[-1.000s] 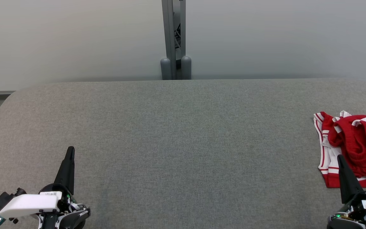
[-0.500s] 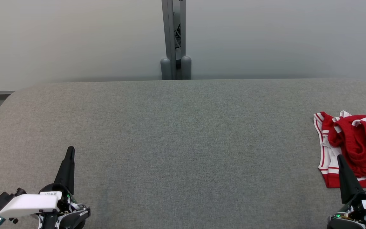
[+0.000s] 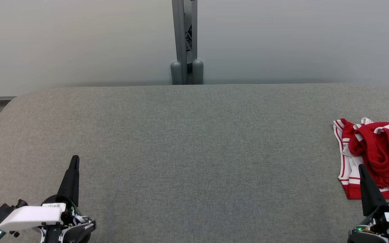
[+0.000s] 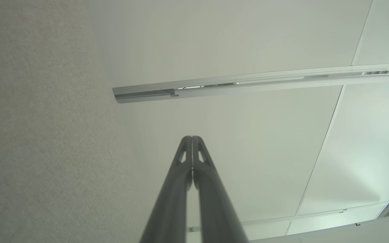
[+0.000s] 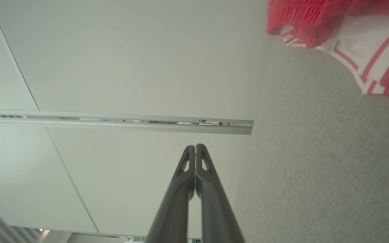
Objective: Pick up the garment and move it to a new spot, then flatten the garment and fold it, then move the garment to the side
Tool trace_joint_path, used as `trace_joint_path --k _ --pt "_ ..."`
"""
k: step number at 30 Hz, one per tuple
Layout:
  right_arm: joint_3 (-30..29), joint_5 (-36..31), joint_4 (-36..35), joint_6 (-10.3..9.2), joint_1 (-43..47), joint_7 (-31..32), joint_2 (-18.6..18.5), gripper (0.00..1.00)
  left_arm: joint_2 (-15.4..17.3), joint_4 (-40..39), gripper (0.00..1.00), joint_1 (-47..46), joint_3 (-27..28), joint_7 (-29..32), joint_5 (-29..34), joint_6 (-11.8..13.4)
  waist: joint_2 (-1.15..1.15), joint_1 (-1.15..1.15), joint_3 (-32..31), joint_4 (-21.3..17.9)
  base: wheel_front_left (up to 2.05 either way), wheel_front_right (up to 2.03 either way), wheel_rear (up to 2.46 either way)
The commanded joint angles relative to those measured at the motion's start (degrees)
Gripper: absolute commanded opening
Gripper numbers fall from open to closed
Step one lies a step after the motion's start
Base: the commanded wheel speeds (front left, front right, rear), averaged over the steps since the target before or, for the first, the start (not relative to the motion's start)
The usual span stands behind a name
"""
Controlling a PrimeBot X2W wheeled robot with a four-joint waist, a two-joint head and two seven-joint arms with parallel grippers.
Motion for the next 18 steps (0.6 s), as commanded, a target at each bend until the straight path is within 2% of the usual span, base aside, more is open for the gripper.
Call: trace_joint_path --k 1,18 --pt "-0.2 0.1 -0.2 0.02 0.2 0.2 -0.5 0.0 0.3 -0.2 0.0 -1.0 0.2 0.1 -0.1 -0.2 0.0 0.0 0.0 0.0 0.0 0.0 0.0" --pt "-0.2 0.1 -0.2 0.02 0.2 0.2 -0.5 0.0 0.3 -0.2 0.0 -1.0 0.2 0.1 -0.1 -0.2 0.0 0.0 0.0 0.0 0.0 0.0 0.0"
